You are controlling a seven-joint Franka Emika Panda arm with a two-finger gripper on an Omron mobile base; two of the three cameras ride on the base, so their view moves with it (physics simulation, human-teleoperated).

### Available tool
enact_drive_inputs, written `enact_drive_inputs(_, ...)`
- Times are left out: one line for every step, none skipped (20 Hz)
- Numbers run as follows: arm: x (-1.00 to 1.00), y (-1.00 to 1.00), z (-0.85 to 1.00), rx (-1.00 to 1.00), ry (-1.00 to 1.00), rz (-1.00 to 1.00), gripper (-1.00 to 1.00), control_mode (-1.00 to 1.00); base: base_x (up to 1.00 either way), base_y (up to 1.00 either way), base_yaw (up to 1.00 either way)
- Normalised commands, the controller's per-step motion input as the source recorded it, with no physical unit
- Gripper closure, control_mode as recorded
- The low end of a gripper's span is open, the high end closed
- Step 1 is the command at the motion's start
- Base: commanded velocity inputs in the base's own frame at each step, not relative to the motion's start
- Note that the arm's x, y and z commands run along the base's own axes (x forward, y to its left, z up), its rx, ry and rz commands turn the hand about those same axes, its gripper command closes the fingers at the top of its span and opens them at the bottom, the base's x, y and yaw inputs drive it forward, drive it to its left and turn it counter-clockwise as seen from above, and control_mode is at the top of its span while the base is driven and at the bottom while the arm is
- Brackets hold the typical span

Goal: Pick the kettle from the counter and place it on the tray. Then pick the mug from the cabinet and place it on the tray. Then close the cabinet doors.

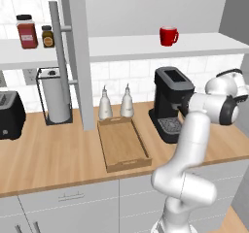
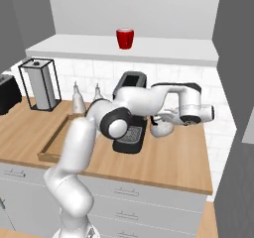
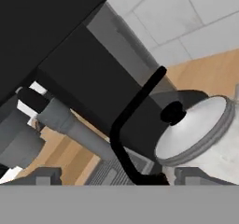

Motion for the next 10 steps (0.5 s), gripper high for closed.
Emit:
enact_drive_inputs(0.00,0.46,0.24,0.00,0.00,-0.03,-1.00,-1.00,0.00,0.00,0.00)
enact_drive_inputs(0.00,0.42,0.24,0.00,0.00,-0.05,-1.00,-1.00,0.00,0.00,0.00)
enact_drive_inputs(0.00,0.39,0.21,0.00,0.00,-0.07,-1.00,-1.00,0.00,0.00,0.00)
enact_drive_inputs(0.00,0.29,0.27,0.00,0.00,-0.09,-1.00,-1.00,0.00,0.00,0.00)
enact_drive_inputs(0.00,0.21,0.24,0.00,0.00,-0.11,-1.00,-1.00,0.00,0.00,0.00)
enact_drive_inputs(0.00,0.05,0.35,0.00,0.00,-0.13,-1.00,-1.00,0.00,0.00,0.00)
enact_drive_inputs(0.00,0.00,0.33,0.00,-0.01,-0.10,-1.00,-1.00,0.00,0.00,0.00)
enact_drive_inputs(0.00,0.00,0.30,-0.01,-0.01,-0.10,-1.00,-1.00,0.00,0.00,0.00)
enact_drive_inputs(0.00,0.00,0.13,-0.01,0.00,-0.11,-1.00,-1.00,0.00,0.00,0.00)
enact_drive_inputs(0.00,0.10,0.00,-0.03,0.00,-0.12,-1.00,-1.00,0.00,0.00,0.00)
